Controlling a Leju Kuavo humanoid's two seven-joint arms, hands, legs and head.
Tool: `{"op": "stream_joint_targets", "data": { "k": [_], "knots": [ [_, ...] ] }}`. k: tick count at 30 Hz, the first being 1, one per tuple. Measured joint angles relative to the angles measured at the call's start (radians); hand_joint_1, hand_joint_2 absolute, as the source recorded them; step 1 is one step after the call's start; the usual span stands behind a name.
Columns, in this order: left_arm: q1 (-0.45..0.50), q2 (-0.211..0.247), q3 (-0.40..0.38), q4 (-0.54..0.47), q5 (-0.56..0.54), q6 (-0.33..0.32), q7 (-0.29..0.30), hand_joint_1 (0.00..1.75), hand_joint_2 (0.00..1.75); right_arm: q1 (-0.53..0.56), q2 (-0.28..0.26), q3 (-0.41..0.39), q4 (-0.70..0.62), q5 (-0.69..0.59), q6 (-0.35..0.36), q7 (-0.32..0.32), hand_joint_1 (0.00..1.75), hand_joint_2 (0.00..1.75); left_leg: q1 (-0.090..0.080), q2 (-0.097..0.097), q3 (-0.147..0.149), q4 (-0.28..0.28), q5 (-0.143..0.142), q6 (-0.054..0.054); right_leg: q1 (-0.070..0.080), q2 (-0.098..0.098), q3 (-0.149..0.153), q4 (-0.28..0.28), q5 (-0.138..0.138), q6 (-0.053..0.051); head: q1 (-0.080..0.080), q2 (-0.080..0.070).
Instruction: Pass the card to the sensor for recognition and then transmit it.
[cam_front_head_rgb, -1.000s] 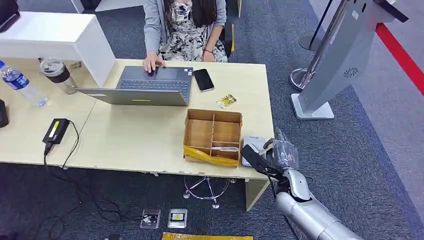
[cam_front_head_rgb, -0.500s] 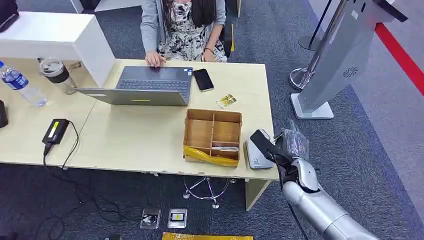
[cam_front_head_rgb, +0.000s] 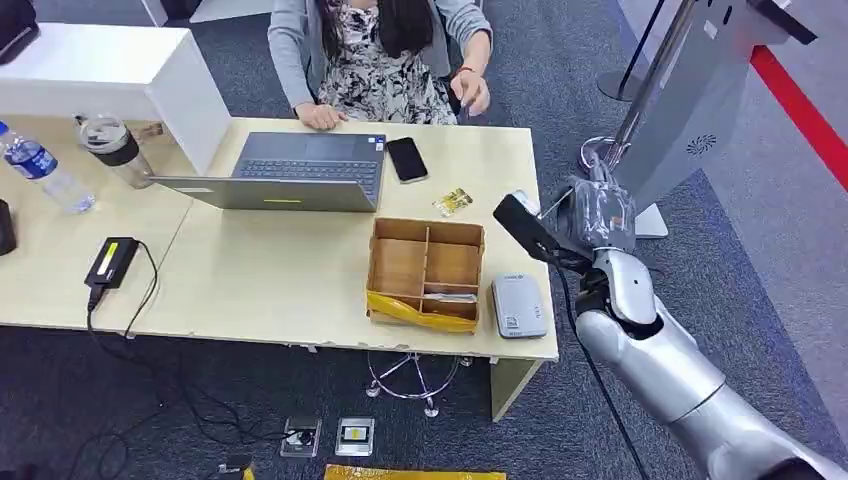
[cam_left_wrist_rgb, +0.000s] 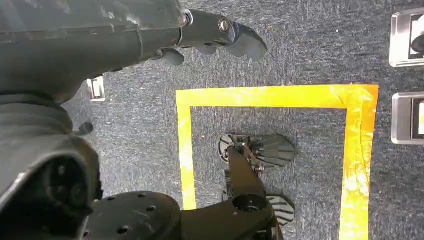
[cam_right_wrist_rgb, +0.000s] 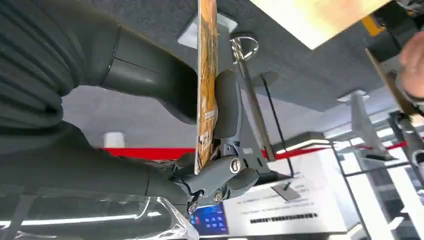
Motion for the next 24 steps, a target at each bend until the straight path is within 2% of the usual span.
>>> {"op": "stream_joint_targets", "data": {
  "k": [5,13,24],
  "knots": [
    [-0.016,-0.002,0.000,0.000,-0.010,-0.009,0.004,0.00,0.00,-0.025,0.040,0.018,-0.005,0.011,-0.005,-0.037,1.75,1.75,0.000,0.000,0.000,0.000,0.000,0.000,0.000,0.000,0.000,0.000,0.000,0.000,0.000,0.000],
    [-0.021,-0.006,0.000,0.000,-0.016,-0.016,0.008,0.00,0.00,-0.047,0.136,0.051,0.029,0.019,-0.040,-0.090,1.75,1.75,0.000,0.000,-0.001,0.000,0.000,0.000,0.001,0.000,0.000,0.000,0.000,0.000,0.000,0.000],
    [-0.018,-0.008,0.000,0.000,-0.019,-0.008,0.016,0.00,0.00,-0.051,0.175,0.069,0.063,0.032,-0.040,-0.109,1.75,1.75,0.000,0.000,-0.001,0.000,0.000,0.000,0.000,0.000,0.000,0.000,0.000,0.000,0.000,0.000]
  ]
}}
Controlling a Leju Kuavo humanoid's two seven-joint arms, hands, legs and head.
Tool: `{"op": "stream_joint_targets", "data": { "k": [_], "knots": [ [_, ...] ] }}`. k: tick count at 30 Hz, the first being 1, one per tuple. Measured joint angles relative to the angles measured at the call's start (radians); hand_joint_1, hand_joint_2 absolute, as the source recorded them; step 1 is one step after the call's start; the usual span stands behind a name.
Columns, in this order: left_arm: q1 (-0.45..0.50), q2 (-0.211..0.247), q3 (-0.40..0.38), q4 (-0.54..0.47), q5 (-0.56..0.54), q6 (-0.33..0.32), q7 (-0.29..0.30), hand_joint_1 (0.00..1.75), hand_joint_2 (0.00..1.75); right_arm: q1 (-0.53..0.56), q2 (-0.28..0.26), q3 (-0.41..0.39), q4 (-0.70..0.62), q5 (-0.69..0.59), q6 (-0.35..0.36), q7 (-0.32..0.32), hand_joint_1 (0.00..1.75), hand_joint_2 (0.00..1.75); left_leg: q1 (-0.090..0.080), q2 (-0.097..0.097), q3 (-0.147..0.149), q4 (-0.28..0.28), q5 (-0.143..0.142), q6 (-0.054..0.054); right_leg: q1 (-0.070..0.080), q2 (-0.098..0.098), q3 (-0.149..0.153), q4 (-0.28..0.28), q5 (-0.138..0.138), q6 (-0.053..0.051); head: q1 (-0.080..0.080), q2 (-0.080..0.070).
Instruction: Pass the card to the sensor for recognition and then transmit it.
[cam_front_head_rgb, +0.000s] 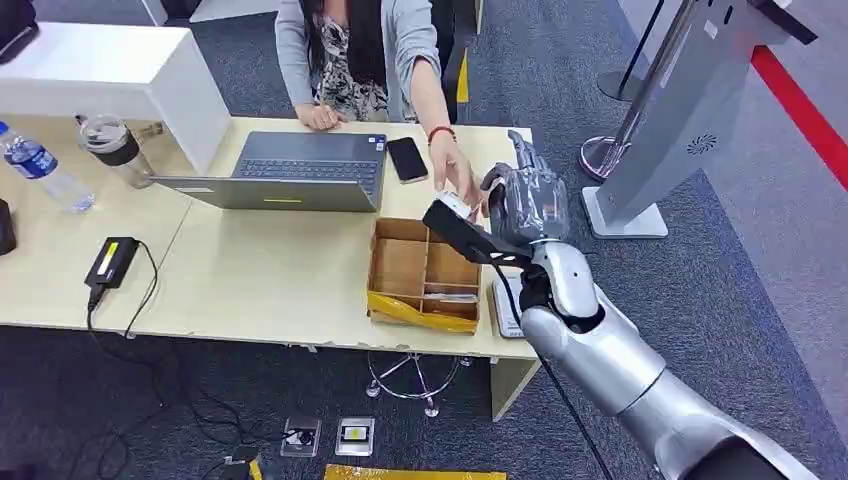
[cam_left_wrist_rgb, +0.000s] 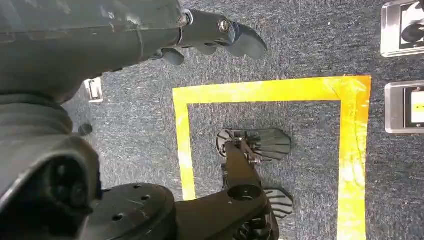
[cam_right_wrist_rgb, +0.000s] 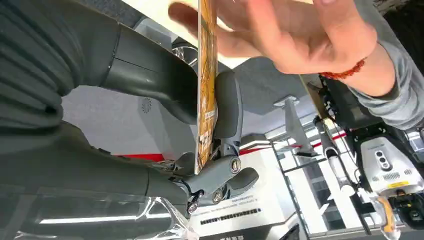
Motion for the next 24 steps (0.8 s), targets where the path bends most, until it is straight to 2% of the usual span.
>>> {"op": "stream_joint_targets", "data": {
  "k": [10,11,12,14,18,24],
  "knots": [
    [0.013,-0.001,0.001,0.000,0.005,0.023,0.000,0.00,0.00,-0.001,0.027,0.002,0.031,0.016,-0.002,-0.027,1.75,1.75,0.000,0.000,0.000,0.000,0.000,0.000,0.000,0.000,0.000,0.000,0.000,0.000,0.000,0.000],
    [0.014,-0.001,0.002,0.000,0.004,0.024,0.000,0.00,0.00,-0.001,0.030,0.003,0.034,0.016,-0.002,-0.027,1.62,1.75,0.000,0.000,0.000,0.000,0.000,0.000,0.000,0.000,0.000,0.000,0.000,0.000,0.000,0.000],
    [0.016,-0.001,0.002,0.000,0.004,0.025,0.000,0.00,0.00,-0.001,0.033,0.003,0.037,0.016,-0.002,-0.028,0.00,0.00,0.000,0.000,0.000,0.000,0.000,0.000,0.000,0.000,0.000,0.000,0.000,0.000,0.000,0.000],
    [0.017,-0.001,0.003,0.000,0.004,0.026,0.000,0.00,0.00,-0.001,0.036,0.003,0.041,0.014,-0.003,-0.030,0.00,0.00,0.000,0.000,0.000,0.000,0.000,0.000,0.000,0.000,0.000,0.000,0.000,0.000,0.000,0.000],
    [0.018,-0.001,0.010,0.000,0.002,0.021,0.000,0.00,0.00,-0.002,0.042,0.004,0.051,-0.043,0.022,-0.094,0.00,0.00,0.000,0.000,0.000,0.000,0.000,0.000,0.000,0.000,0.000,0.000,0.000,0.000,0.000,0.000],
    [0.021,-0.001,0.012,0.000,0.004,0.016,-0.008,0.00,0.00,-0.001,0.047,0.016,0.058,0.013,0.055,-0.047,0.00,0.00,0.000,0.000,0.000,0.000,0.000,0.000,0.000,0.000,0.000,0.000,0.000,0.000,0.000,0.000]
  ]
}}
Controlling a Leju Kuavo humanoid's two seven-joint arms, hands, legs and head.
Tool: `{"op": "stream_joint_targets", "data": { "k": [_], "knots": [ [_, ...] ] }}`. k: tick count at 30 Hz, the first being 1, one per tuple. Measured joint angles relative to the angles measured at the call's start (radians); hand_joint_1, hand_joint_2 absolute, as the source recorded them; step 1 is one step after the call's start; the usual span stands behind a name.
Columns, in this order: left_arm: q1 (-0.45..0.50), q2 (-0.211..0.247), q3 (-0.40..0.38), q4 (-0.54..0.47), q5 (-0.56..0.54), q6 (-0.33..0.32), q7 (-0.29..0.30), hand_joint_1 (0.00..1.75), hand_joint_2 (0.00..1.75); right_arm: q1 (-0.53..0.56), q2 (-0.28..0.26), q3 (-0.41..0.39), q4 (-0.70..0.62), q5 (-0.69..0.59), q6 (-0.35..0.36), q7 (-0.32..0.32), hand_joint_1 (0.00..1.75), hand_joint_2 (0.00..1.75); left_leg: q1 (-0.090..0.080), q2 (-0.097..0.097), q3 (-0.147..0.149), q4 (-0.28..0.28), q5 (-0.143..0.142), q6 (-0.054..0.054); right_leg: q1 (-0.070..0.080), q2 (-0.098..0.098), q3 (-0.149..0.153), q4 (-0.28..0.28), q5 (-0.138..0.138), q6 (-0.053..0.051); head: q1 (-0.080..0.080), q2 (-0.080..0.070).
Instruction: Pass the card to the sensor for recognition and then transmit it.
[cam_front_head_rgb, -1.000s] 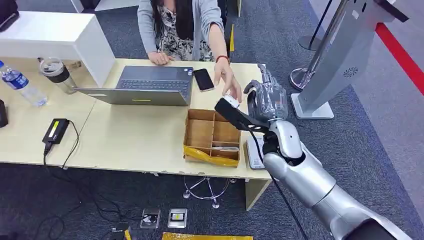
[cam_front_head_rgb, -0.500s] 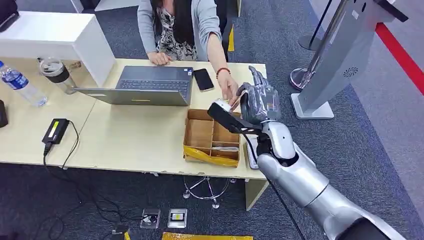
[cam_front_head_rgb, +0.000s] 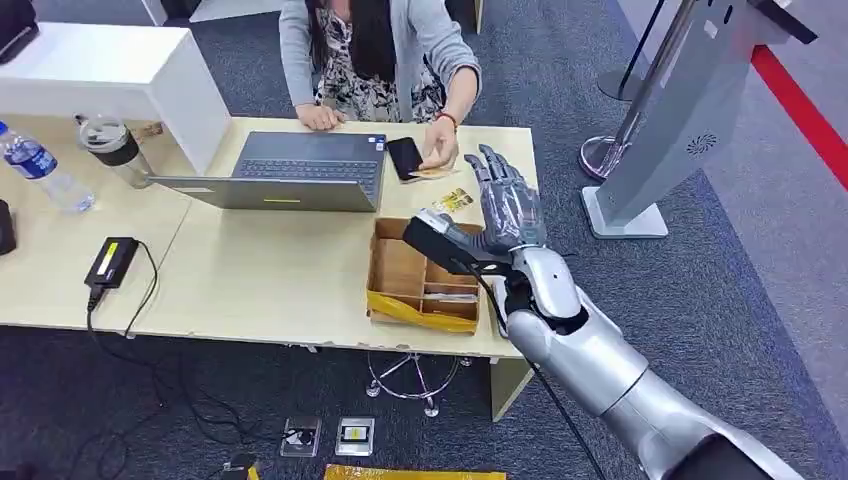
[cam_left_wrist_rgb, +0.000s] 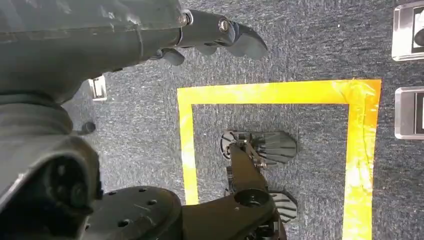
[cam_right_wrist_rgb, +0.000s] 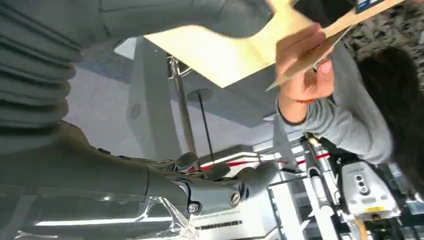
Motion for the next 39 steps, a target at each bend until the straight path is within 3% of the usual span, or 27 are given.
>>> {"op": "stream_joint_targets", "data": {
  "k": [4,9,10,16,26,39],
  "knots": [
    [0.008,0.000,0.006,0.000,0.004,0.000,-0.009,0.00,0.00,0.013,-0.011,0.000,-0.026,0.051,0.025,0.047,0.00,0.00,0.000,0.000,0.000,0.000,0.000,0.000,0.000,0.001,-0.001,0.000,0.000,0.000,0.000,0.000],
    [0.025,0.002,0.018,0.000,0.010,0.004,-0.019,0.00,0.00,0.073,-0.069,-0.018,-0.145,0.110,0.076,0.126,0.00,0.00,0.000,0.000,0.000,0.000,0.000,0.000,0.000,0.001,-0.001,0.000,0.000,0.000,0.000,0.000],
    [0.029,0.003,0.022,0.000,0.010,0.005,-0.019,0.00,0.00,0.087,-0.086,-0.022,-0.178,0.121,0.085,0.139,0.00,1.75,0.000,0.000,0.000,0.000,0.000,0.000,-0.001,0.001,-0.001,0.000,0.000,0.000,0.000,0.000],
    [0.048,0.016,0.032,0.001,0.022,0.014,-0.036,0.00,0.00,0.181,-0.173,-0.052,-0.375,0.161,0.145,0.217,0.00,1.75,0.000,0.002,0.000,0.000,0.000,0.000,0.000,0.001,-0.001,0.000,0.000,0.000,0.000,0.000],
    [0.068,0.019,0.064,0.001,0.060,0.039,-0.049,0.00,0.00,0.322,-0.223,-0.062,-0.678,0.135,0.087,0.250,0.00,1.75,0.000,0.002,0.000,0.000,0.000,0.000,0.000,0.001,-0.001,0.000,0.000,0.000,0.000,0.000],
    [0.069,0.018,0.082,0.001,0.077,0.049,-0.050,0.00,0.00,0.378,-0.222,-0.047,-0.740,0.168,0.047,0.254,0.00,1.75,0.000,0.001,0.000,0.000,0.000,0.000,0.000,0.000,-0.001,0.000,0.000,0.000,0.000,0.000]
  ]
}}
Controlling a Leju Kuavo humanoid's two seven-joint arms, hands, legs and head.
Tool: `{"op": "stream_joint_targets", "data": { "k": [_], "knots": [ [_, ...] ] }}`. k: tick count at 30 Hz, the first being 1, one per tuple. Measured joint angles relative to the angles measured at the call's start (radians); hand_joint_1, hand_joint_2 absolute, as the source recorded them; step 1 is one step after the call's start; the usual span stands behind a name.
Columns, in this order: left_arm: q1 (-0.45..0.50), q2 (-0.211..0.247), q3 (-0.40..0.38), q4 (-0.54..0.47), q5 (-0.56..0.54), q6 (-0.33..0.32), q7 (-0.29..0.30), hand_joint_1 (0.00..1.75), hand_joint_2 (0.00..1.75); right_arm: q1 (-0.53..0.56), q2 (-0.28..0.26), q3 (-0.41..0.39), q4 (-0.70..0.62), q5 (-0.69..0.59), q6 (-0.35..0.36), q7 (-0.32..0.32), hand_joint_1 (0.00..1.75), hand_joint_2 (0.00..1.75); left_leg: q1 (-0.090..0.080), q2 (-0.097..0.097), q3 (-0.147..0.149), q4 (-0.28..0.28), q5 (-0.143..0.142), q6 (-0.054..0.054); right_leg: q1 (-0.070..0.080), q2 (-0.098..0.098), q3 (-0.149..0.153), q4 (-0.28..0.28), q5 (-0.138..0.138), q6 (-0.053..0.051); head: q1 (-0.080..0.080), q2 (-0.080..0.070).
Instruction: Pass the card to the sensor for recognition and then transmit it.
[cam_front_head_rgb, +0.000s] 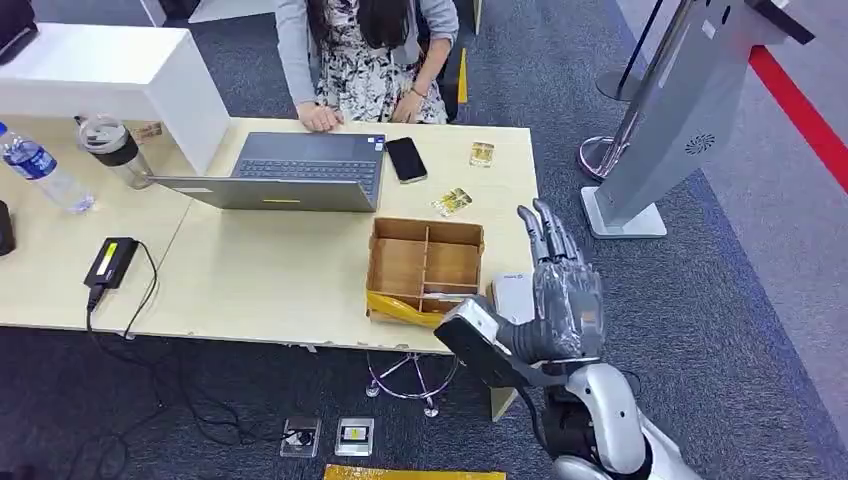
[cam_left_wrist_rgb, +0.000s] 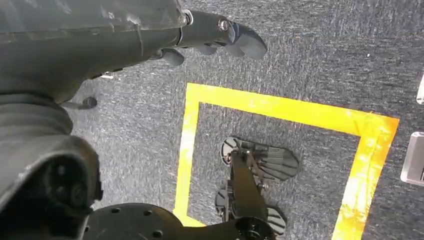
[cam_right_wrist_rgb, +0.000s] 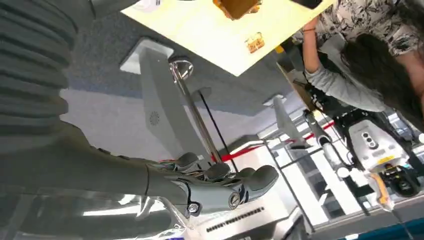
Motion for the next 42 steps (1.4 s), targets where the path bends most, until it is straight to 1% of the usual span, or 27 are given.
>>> {"op": "stream_joint_targets", "data": {
  "k": [1,2,5,7,10,12,16,20,27,34,42],
  "knots": [
    [0.000,-0.003,0.015,0.000,0.006,0.003,0.000,0.00,0.00,0.032,0.014,0.010,0.000,0.029,-0.054,0.013,0.00,1.75,0.000,0.000,0.000,0.000,0.000,0.000,0.000,0.000,0.000,0.000,0.000,0.000,0.000,0.000],
    [0.000,-0.004,0.018,0.000,0.006,0.004,0.000,0.00,0.00,0.049,0.026,0.019,0.008,0.029,-0.086,0.017,0.00,1.75,0.000,0.000,0.000,0.000,0.000,0.000,0.000,0.000,0.000,0.000,0.000,0.000,0.000,0.000],
    [0.000,-0.006,0.024,0.000,0.006,0.006,0.000,0.00,0.00,0.053,0.031,0.028,0.016,0.036,-0.094,0.019,0.00,1.75,0.000,0.000,0.000,0.000,0.000,0.000,0.000,0.000,0.000,0.000,0.000,0.000,0.000,0.000],
    [0.000,-0.007,0.024,0.000,0.006,0.009,0.000,0.00,0.00,0.060,0.033,0.032,0.024,0.072,-0.104,0.035,0.00,1.75,0.000,0.000,0.000,0.000,0.000,0.000,0.000,0.000,0.000,0.000,0.000,0.000,0.000,0.000],
    [0.000,-0.009,0.024,0.000,0.006,0.014,0.001,0.00,0.00,0.069,0.044,0.040,0.057,0.138,-0.134,0.036,0.00,1.75,0.000,0.000,-0.001,0.000,0.000,0.000,0.000,0.000,0.000,0.000,0.000,0.000,0.000,0.000],
    [0.000,-0.010,0.024,0.000,0.007,0.017,0.002,0.00,0.00,0.076,0.056,0.045,0.087,0.168,-0.138,0.035,0.00,1.75,0.000,0.000,-0.001,0.000,0.000,0.000,0.000,0.000,0.000,0.000,0.000,0.000,0.000,0.000],
    [0.000,-0.012,0.025,0.000,0.010,0.017,0.002,0.00,0.00,0.079,0.084,0.062,0.156,0.213,-0.114,0.035,0.00,1.75,0.000,0.000,-0.001,0.000,0.000,0.000,0.000,0.000,0.000,0.000,0.000,0.000,0.000,0.000],
    [0.000,-0.014,0.026,0.000,0.016,0.019,0.002,0.00,0.00,0.079,0.122,0.080,0.226,0.240,-0.092,0.034,0.00,1.75,0.000,0.000,-0.001,0.000,0.000,0.000,0.000,0.000,0.000,0.000,0.000,0.000,0.000,0.000],
    [0.000,-0.017,0.041,0.000,0.024,0.024,0.002,0.00,0.00,0.079,0.171,0.093,0.300,0.260,-0.061,0.026,0.00,1.75,0.000,0.000,-0.001,0.000,0.000,0.000,0.000,0.000,0.000,0.000,0.000,0.000,0.000,0.000],
    [0.000,-0.018,0.042,0.000,0.024,0.024,0.002,0.00,0.00,0.079,0.201,0.104,0.325,0.275,-0.027,0.011,0.00,1.75,0.000,0.000,-0.001,0.000,0.000,0.000,0.000,0.000,0.000,0.000,0.000,0.000,0.000,0.000],
    [0.000,-0.018,0.042,0.000,0.022,0.018,0.001,0.00,0.00,0.076,0.233,0.114,0.349,0.346,0.045,-0.011,0.00,1.75,0.000,0.000,-0.001,0.000,0.000,0.000,0.000,0.000,0.000,0.000,0.000,0.000,0.000,0.000]
  ]
}}
